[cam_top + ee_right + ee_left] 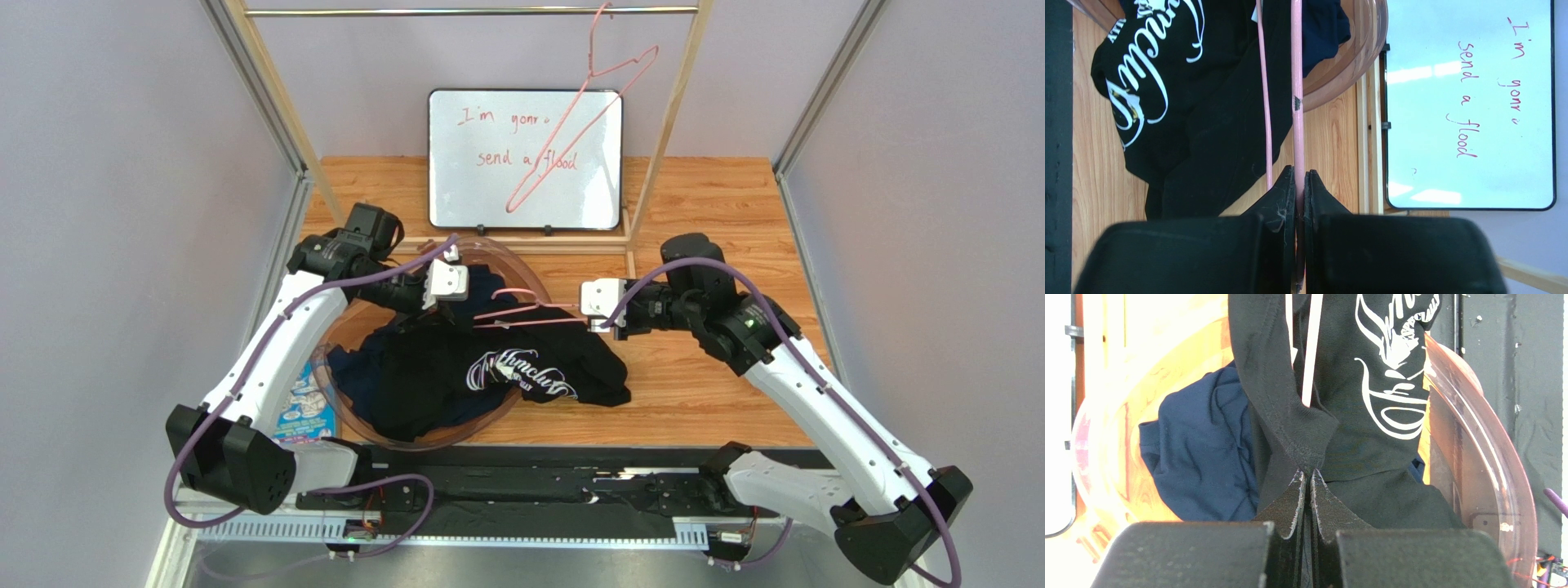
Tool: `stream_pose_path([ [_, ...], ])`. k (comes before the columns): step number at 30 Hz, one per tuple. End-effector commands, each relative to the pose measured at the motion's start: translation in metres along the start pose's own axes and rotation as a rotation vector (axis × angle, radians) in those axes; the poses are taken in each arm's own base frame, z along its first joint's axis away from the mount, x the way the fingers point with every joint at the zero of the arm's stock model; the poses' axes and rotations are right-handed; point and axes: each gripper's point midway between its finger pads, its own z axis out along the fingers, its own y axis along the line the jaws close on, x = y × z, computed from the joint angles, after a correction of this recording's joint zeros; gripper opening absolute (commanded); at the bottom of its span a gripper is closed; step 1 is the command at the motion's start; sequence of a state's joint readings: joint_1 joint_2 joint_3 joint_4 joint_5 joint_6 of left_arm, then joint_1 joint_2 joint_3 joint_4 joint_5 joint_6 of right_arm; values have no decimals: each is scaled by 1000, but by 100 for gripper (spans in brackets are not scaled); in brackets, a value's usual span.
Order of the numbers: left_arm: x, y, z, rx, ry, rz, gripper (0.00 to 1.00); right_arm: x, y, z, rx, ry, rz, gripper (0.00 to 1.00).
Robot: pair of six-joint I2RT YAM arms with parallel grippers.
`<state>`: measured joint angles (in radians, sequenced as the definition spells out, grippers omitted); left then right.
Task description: Place the t-shirt on the hanger
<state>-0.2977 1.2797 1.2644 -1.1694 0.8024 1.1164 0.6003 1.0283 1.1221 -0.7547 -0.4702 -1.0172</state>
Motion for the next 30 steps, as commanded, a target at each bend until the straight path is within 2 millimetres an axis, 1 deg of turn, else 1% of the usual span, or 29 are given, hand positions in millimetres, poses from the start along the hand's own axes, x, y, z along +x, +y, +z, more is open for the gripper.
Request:
stream_pose_path([
  [1,-11,-3,-5,0,-44,38,9,-30,-24,5,119,-131,-18,0],
  [2,-7,-5,-3,3,-36,38,11,-31,-21,8,111,-139,-8,0],
  [3,-3,-2,-2,-8,-20,48,13,-29,-18,11,103,-141,-2,0],
  [5,5,-4,0,-9,4,58,21,-28,-14,14,91,-146,12,0],
  [6,10,0,0,-24,24,74,23,-25,-11,16,83,-143,16,0],
  [8,18,-2,1,-28,46,87,28,-24,-10,17,89,-148,12,0],
  [11,23,-3,5,-21,47,123,31,-24,-5,18,85,-168,12,0],
  [14,23,-2,9,-20,29,138,36,-24,-1,21,74,-184,12,0],
  [16,21,2,11,-24,17,150,37,-23,-1,23,78,-188,7,0],
  [19,16,3,15,-24,-18,172,37,-21,-1,27,77,-190,9,0],
  [21,11,2,16,-18,-45,181,34,-24,-3,30,70,-203,13,0],
  [22,8,2,16,-19,-55,188,29,-24,-3,31,70,-206,24,0],
  [23,3,1,16,-15,-77,194,26,-26,-3,34,61,-215,31,0],
  [24,-1,0,15,-17,-88,199,21,-29,-6,34,67,-227,34,0],
  [27,-16,-2,11,-28,-136,211,15,-32,-9,40,59,-245,64,0],
  [30,-30,-6,7,-25,-179,206,13,-31,-10,47,48,-250,90,0],
])
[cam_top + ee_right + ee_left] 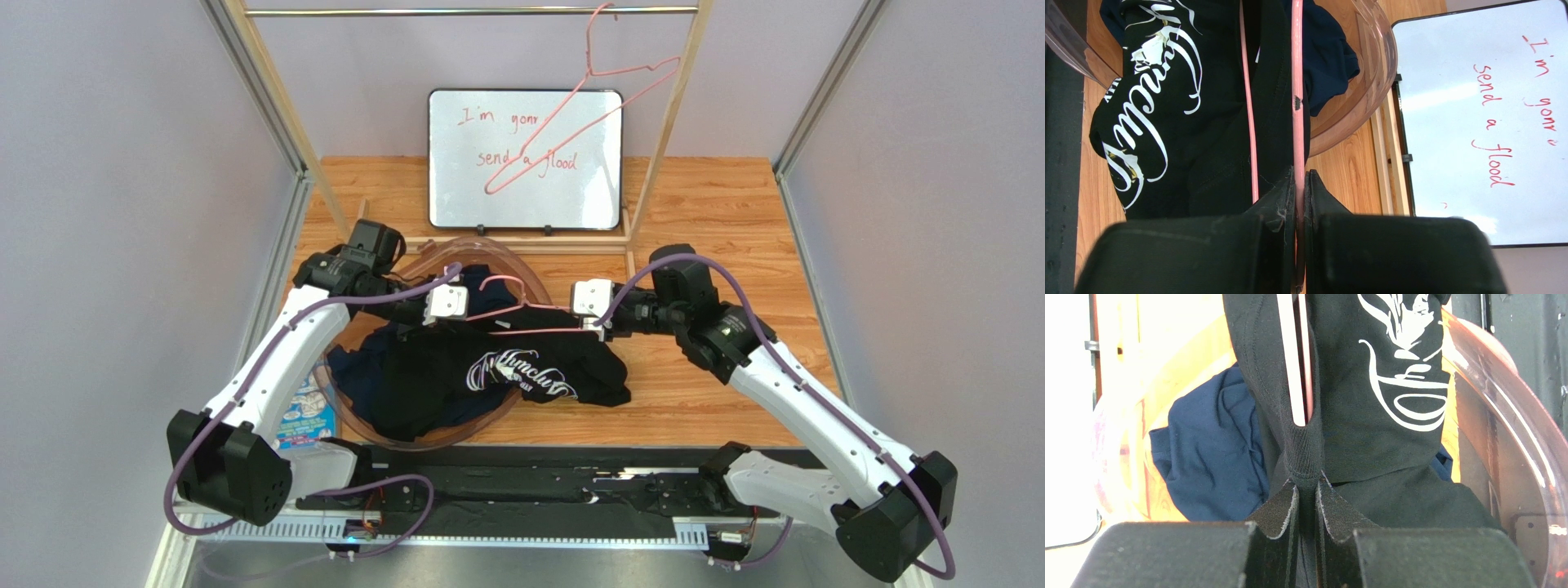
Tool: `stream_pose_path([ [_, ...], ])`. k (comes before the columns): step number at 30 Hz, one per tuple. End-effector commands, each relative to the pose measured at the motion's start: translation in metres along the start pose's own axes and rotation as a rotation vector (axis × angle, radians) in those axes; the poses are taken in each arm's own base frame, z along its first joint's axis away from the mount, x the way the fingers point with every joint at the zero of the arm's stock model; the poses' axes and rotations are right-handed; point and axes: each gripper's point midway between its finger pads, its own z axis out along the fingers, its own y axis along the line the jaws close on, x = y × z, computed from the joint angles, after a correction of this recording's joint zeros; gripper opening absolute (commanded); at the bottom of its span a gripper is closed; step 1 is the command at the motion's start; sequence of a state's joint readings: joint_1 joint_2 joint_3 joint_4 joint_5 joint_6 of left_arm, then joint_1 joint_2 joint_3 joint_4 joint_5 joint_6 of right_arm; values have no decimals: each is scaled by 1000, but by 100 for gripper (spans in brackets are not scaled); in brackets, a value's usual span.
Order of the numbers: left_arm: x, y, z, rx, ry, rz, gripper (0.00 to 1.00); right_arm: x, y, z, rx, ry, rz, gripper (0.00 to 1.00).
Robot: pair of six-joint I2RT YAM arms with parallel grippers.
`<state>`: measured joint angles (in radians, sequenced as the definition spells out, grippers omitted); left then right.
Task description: Place the t-shirt on the hanger
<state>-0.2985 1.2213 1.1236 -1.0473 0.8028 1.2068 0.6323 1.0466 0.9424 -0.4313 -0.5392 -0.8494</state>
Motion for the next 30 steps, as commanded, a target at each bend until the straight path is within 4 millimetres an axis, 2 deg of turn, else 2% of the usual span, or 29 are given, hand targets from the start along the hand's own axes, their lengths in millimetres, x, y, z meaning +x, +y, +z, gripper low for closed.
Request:
stream_pose_path([
  [1,-52,-1,-8,-10,-180,86,13,-28,-15,12,19,-114,0,0],
  [8,-73,-9,-7,5,-235,67,16,-31,-21,29,5,-127,36,0],
  [16,-87,-1,-1,-6,-269,35,18,-45,-20,41,1,-175,46,0],
  [23,-110,4,-1,-30,-326,32,21,-57,-24,53,-4,-203,96,0],
  [25,-109,4,0,-30,-323,22,16,-61,-27,54,2,-207,104,0],
  [26,-107,4,1,-36,-312,14,10,-61,-28,54,8,-203,126,0],
  [27,-105,4,1,-41,-303,-5,0,-62,-30,53,16,-199,136,0],
  [29,-98,6,0,-60,-265,-39,0,-61,-40,50,65,-169,179,20],
  [30,-97,7,0,-60,-255,-52,0,-58,-39,47,72,-141,252,27],
])
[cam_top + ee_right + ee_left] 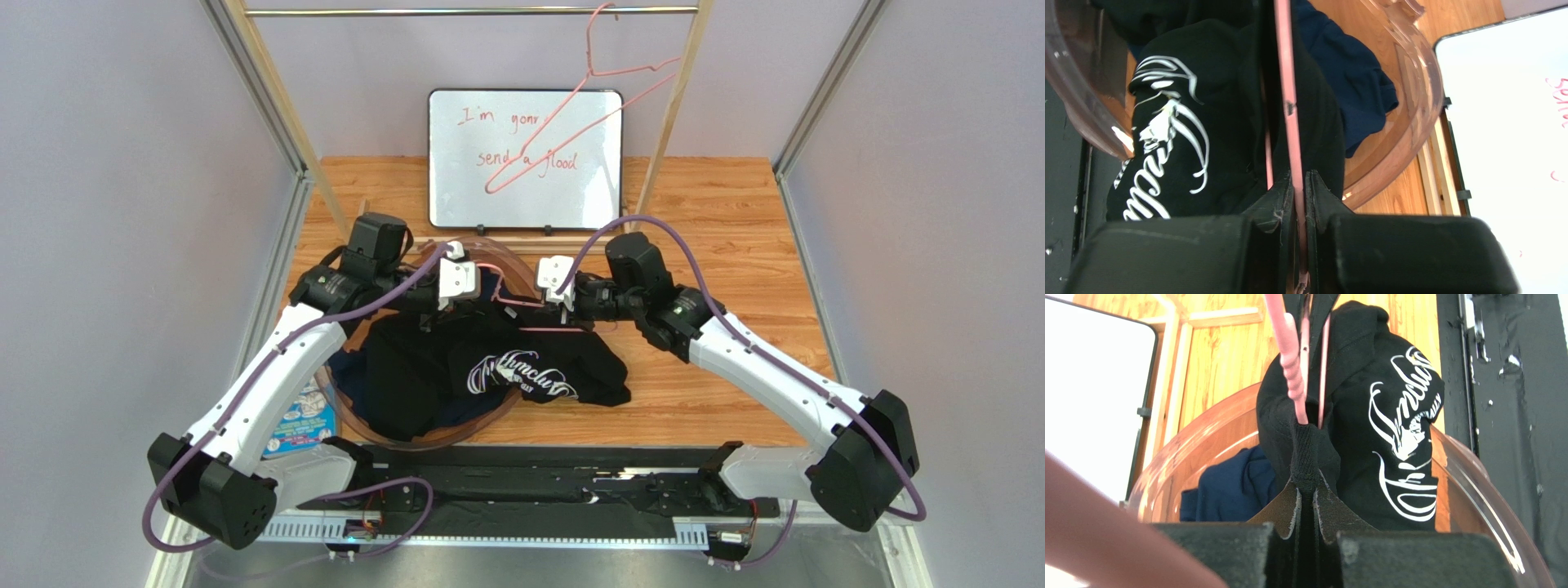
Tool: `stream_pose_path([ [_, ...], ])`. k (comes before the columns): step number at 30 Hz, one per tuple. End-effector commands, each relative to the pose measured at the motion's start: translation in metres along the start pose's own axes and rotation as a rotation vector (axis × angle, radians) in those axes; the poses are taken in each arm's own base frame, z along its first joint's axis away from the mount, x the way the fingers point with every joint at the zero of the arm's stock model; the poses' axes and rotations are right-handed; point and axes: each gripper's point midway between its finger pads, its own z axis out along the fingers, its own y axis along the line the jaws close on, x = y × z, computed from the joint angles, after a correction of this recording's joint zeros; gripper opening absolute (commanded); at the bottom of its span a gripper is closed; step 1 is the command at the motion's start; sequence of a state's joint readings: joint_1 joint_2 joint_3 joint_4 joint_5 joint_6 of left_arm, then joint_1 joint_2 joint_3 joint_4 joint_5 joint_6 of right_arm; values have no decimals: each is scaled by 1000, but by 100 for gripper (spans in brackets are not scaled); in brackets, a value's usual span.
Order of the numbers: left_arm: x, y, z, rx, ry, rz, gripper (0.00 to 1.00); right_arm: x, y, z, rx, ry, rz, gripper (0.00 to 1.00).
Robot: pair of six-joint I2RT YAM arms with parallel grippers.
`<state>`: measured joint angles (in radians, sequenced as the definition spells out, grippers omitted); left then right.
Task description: Place the t-shirt on the hanger
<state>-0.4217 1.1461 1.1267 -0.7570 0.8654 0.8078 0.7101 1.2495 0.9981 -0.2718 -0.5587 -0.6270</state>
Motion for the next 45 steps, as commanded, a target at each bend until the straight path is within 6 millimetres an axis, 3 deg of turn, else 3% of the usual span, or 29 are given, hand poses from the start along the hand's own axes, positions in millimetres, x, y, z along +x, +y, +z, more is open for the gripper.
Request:
stream_pose_path([
  [1,-25,-6,-2,15,-48,-34,0,-56,-45,-17,210,-89,110,45],
  [3,-24,6,-5,-51,-25,-79,0,-51,-42,-26,240,-53,257,79],
  [6,-27,17,-9,-130,-25,-155,0,-48,-39,-47,315,-26,351,82],
  [8,-28,26,-12,-194,-21,-224,0,-35,-40,-60,392,13,390,76],
  [9,-28,29,-13,-213,-19,-252,0,-30,-40,-64,414,26,396,62],
  [11,-29,33,-14,-247,-13,-315,0,-15,-31,-68,417,74,404,44],
  [12,-28,35,-15,-258,-11,-333,0,-14,-24,-67,390,86,406,25],
  [13,-30,38,-16,-272,-11,-344,0,-15,-12,-63,344,98,395,21],
  [18,-33,40,-18,-294,-20,-374,0,-6,37,-39,178,151,311,13],
  [22,-34,39,-18,-292,-25,-390,0,15,51,-20,136,202,259,16],
  [25,-34,39,-19,-295,-25,-385,0,31,33,-7,223,251,253,19],
  [27,-35,38,-21,-301,-27,-382,0,30,22,-1,272,235,258,28],
  [33,-34,36,-24,-307,-21,-370,0,52,3,6,392,276,242,23],
  [45,-34,33,-25,-305,-24,-354,0,62,-25,-33,535,281,301,26],
])
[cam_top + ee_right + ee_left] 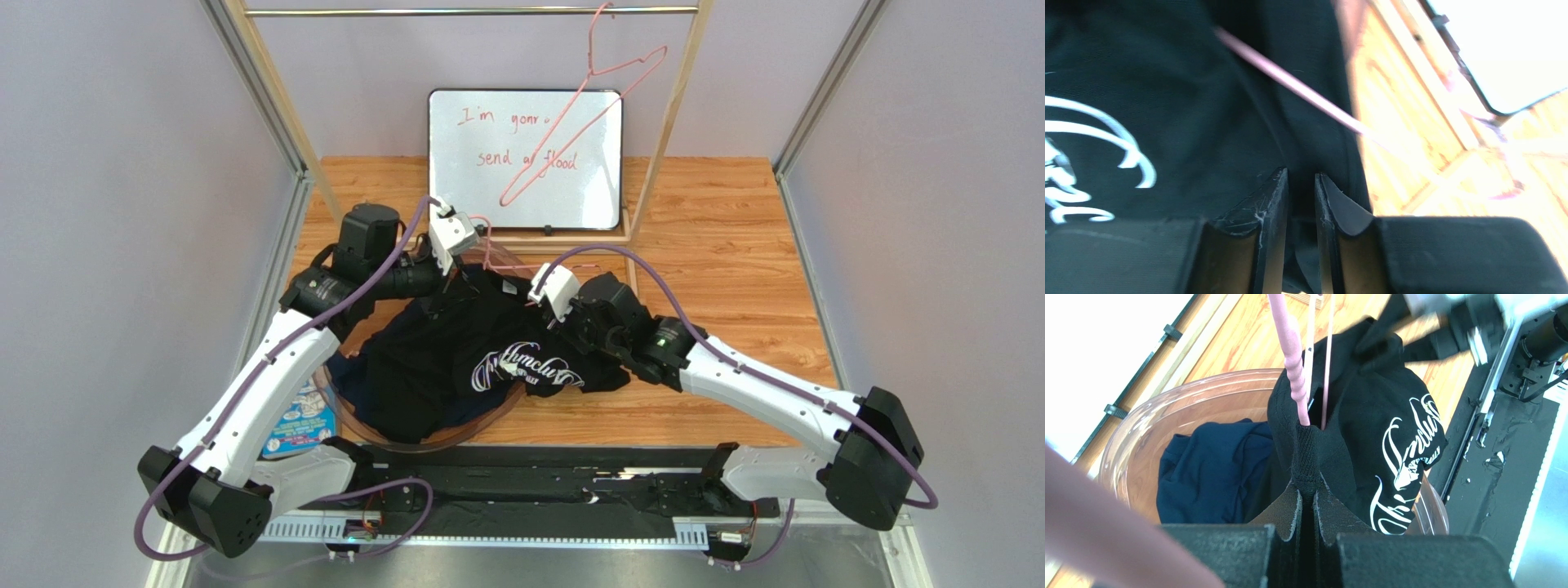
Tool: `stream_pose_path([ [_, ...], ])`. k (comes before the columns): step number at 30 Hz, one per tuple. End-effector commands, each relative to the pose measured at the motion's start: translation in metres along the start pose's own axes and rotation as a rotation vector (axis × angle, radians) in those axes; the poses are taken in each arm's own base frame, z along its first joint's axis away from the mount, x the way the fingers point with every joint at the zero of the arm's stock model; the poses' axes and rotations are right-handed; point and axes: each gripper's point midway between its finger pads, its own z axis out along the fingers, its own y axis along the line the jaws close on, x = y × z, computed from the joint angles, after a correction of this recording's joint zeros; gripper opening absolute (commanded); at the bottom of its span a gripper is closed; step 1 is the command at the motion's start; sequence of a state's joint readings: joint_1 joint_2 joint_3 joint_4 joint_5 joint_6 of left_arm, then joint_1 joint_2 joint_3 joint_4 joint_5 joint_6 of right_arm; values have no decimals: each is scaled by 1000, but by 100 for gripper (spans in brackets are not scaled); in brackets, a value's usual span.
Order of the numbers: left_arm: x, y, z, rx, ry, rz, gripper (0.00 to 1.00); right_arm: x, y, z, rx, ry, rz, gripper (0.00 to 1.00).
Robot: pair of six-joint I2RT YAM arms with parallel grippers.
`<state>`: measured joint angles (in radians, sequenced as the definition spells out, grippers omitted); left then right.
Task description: Place the t-shirt on the hanger
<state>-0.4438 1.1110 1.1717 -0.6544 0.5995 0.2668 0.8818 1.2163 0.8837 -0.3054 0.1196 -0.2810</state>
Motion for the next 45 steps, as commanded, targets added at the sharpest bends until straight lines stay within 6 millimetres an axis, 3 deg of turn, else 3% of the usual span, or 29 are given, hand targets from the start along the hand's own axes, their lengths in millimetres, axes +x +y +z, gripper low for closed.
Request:
stream_pose_path([
  [1,-21,-2,-8,-11,-66,43,0,-13,-31,-10,88,-65,66,27],
  [6,-20,-2,-8,-10,-64,41,0,-9,-44,-3,101,-49,143,32],
  [15,-18,-2,-9,-10,-56,46,0,-21,-35,-5,-8,-104,211,45],
  [16,-17,-2,-9,-11,-56,46,0,-24,-35,-10,-20,-120,228,48],
  [17,-17,-2,-9,-13,-55,48,0,-25,-37,-13,-26,-130,245,59],
  [20,-17,-3,-9,-8,-57,47,0,-41,-34,-34,-60,-206,305,78],
  [24,-21,-6,-11,2,-69,52,0,-54,-41,-41,-29,-248,405,82],
  [30,-26,-5,-13,-4,-76,41,0,-50,-46,-18,8,-191,483,84],
  [41,-23,-5,-9,2,-68,19,0,-23,-42,2,106,-136,406,84],
  [45,-24,-4,-9,1,-67,20,0,-4,-42,7,129,-93,369,82],
])
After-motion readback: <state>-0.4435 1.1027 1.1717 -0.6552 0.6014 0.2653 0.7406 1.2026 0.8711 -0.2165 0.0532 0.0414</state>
